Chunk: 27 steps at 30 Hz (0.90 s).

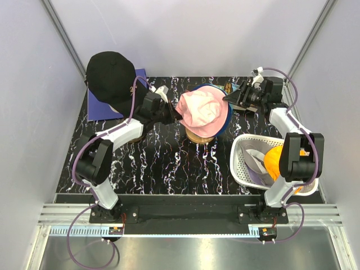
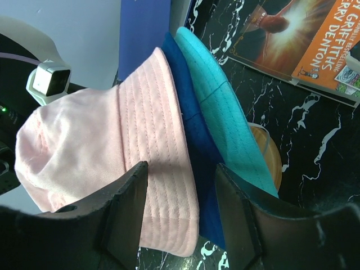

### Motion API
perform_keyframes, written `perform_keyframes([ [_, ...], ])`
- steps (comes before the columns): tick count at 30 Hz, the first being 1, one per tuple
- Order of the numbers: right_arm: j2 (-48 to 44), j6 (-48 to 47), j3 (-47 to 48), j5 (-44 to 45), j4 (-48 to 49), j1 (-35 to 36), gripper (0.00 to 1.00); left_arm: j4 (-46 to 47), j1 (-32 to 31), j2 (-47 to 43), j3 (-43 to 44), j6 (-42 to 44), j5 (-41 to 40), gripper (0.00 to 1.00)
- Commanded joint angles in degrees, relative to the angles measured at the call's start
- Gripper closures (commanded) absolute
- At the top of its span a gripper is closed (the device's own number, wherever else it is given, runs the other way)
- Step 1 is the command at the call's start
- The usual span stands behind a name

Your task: Stack the hats

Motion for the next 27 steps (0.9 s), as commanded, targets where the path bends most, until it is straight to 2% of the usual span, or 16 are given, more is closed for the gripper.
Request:
perform_keyframes([
  [1, 0.6, -1.0, 2.7, -3.7, 0.6, 1.0, 0.42, 1.2, 1.3, -0.7, 2.1, 1.5, -0.6, 1.0],
  [10, -2.4, -0.3, -1.3, -3.8, 0.6, 1.4, 0.53, 1.2, 1.2, -0.5, 2.0, 1.3, -0.3, 1.0],
  [13, -3.2, -0.3, -2.1, -3.8, 0.2, 1.4, 0.61, 1.3, 1.1, -0.6, 1.8, 1.3, -0.3, 1.0],
  [16, -3.0, 0.4, -2.2, -4.7, 0.4, 1.4, 0.73, 1.4, 1.0, -0.5, 1.8, 1.3, -0.3, 1.0],
  [20, -2.9, 0.5, -2.0, -4.1, 0.1, 1.5, 1.0, 1.4, 0.7, -0.4, 1.9, 1.6, -0.2, 1.0],
  [21, -3.0, -0.1, -1.9, -3.6, -0.2, 1.5, 1.0, 1.4, 0.7, -0.5, 2.0, 1.6, -0.2, 1.0],
  [25, -5.8, -3.5, -2.5, 6.9, -6.4, 1.4, 1.0, 1.3, 0.6, -0.1, 2.4, 1.6, -0.2, 1.0],
  [27, -8.2, -5.0, -3.2, 15.1, -9.0, 1.5, 1.0, 1.2, 0.6, 0.3, 2.6, 1.8, 0.0, 1.0],
])
